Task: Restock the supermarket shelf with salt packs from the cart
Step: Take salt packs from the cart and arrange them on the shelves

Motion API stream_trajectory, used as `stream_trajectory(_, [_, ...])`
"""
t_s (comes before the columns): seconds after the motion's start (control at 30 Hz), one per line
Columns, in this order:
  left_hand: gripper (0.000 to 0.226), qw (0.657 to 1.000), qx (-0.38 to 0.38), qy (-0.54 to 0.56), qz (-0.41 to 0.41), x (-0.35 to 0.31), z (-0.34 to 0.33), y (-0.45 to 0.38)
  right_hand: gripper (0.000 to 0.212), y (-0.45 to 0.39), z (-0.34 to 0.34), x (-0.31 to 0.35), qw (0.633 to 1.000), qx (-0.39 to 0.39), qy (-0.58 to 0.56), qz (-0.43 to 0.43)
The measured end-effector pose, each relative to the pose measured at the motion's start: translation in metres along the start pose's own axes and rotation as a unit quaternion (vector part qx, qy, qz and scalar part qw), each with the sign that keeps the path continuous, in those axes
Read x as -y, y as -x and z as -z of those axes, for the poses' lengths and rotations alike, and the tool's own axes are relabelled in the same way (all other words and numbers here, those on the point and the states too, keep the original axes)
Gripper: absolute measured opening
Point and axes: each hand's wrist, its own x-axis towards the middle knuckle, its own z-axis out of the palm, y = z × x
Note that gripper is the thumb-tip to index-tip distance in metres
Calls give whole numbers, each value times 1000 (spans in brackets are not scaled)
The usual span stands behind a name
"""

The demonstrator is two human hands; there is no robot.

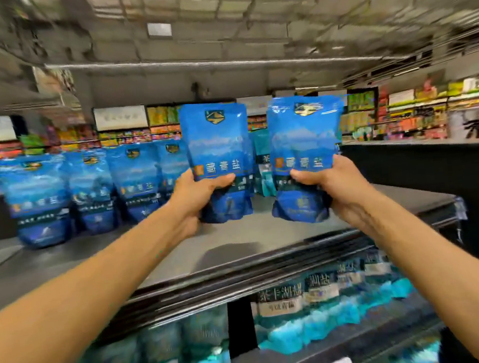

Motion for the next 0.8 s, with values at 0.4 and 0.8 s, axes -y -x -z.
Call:
stream_trajectory(0.4, [37,987,-94,-129,-10,73,17,-95,44,-151,-40,-84,985,107,66,-121])
stream_trajectory(0.8, [52,880,-80,-465,58,64,40,-117,29,-168,-17,-98,921,153,336,-122])
